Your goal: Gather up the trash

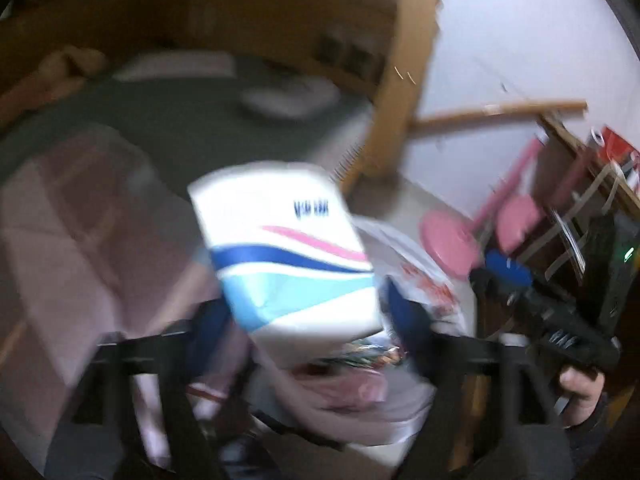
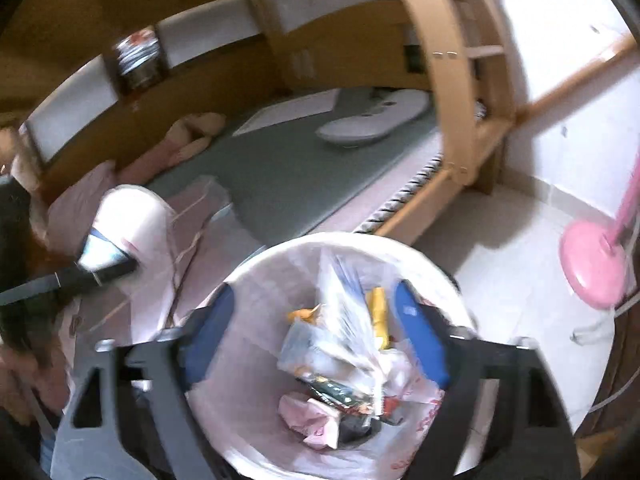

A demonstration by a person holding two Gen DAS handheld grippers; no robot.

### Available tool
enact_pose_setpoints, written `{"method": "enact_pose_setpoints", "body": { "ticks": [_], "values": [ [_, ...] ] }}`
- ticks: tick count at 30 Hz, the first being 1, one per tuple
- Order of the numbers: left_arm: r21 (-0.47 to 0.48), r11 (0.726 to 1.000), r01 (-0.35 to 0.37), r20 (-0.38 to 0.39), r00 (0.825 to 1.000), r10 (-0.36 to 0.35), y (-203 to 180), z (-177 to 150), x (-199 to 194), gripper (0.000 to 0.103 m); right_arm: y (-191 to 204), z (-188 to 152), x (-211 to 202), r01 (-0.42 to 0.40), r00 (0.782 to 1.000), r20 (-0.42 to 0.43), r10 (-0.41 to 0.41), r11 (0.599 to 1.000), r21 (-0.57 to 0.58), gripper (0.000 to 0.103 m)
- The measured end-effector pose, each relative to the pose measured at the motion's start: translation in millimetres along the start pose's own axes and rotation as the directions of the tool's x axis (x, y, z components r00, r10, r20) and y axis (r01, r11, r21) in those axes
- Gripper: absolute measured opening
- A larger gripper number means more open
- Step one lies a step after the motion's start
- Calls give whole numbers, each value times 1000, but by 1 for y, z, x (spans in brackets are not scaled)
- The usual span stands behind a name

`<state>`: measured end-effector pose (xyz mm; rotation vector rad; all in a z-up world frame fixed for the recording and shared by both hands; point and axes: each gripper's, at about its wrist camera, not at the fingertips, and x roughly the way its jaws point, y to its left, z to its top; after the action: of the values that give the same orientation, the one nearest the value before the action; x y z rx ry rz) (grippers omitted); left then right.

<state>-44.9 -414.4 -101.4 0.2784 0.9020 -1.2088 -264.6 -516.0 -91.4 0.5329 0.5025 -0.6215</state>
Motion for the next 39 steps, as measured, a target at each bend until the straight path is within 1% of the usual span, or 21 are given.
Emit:
{"method": "enact_pose_setpoints", "body": {
  "ticks": [2,4,5,9,10,12,13,14,16,18,19,22,24,25,26,28,31,32,35,37,39],
  "values": [
    [22,998,-53,-41,998,53,-6,-4,17,99,-5,7,-11,-20,999,45,18,999,40,89],
    [5,998,-68,-54,996,68,3,-7,17,99,-2,14,-18,-35,996,85,31,998,46,92],
    [-14,998,-65,-43,997,64,13,-10,9,99,0,17,-18,-41,995,90,38,998,38,93],
    [-80,986,-145,38,988,148,64,-13,-45,99,36,24,-2,-64,995,79,66,997,-32,97],
    [-105,974,-201,73,975,209,85,-17,-70,99,53,27,7,-71,995,69,75,996,-57,98],
    [-139,952,-274,125,948,292,112,-23,-104,99,84,31,20,-97,994,48,102,990,-101,98],
    [-174,925,-339,163,916,366,134,-31,-132,99,110,33,29,-123,991,38,129,983,-134,99],
    [-199,905,-376,184,893,411,148,-37,-149,99,124,32,32,-133,990,33,140,979,-154,100],
    [-277,841,-465,239,814,529,185,-52,-192,99,180,30,48,-168,985,0,173,958,-233,100],
    [-333,784,-524,243,756,608,212,-62,-219,99,230,25,63,-207,978,-33,207,929,-308,100],
    [-371,732,-571,220,712,666,235,-71,-236,99,261,21,72,-220,975,-46,218,913,-343,99],
    [-416,627,-658,136,637,759,283,-85,-266,100,341,10,92,-306,951,-100,291,860,-409,99],
    [-447,560,-697,97,585,805,306,-94,-281,100,388,2,102,-330,943,-114,313,830,-450,99],
    [-488,506,-711,65,549,834,325,-102,-293,100,415,-5,108,-343,938,-120,326,812,-473,99],
    [-514,486,-707,49,541,840,336,-110,-303,100,440,-11,114,-347,936,-123,331,797,-494,99],
    [-571,454,-684,20,541,841,361,-121,-315,100,478,-21,125,-357,932,-142,334,774,-523,99],
    [-644,390,-658,-13,520,854,391,-145,-333,100,520,-37,139,-368,927,-153,343,749,-550,99],
    [-666,373,-646,-25,519,854,400,-154,-336,100,527,-40,144,-373,925,-158,346,746,-551,99],
    [-693,363,-623,-42,538,842,418,-165,-334,100,543,-51,155,-372,925,-149,350,756,-539,99],
    [-672,360,-647,-50,525,850,420,-165,-324,100,549,-61,163,-367,927,-143,347,761,-535,99],
    [-634,363,-683,-47,503,863,424,-162,-315,100,555,-68,169,-353,932,-133,337,756,-552,99]
  ]
}}
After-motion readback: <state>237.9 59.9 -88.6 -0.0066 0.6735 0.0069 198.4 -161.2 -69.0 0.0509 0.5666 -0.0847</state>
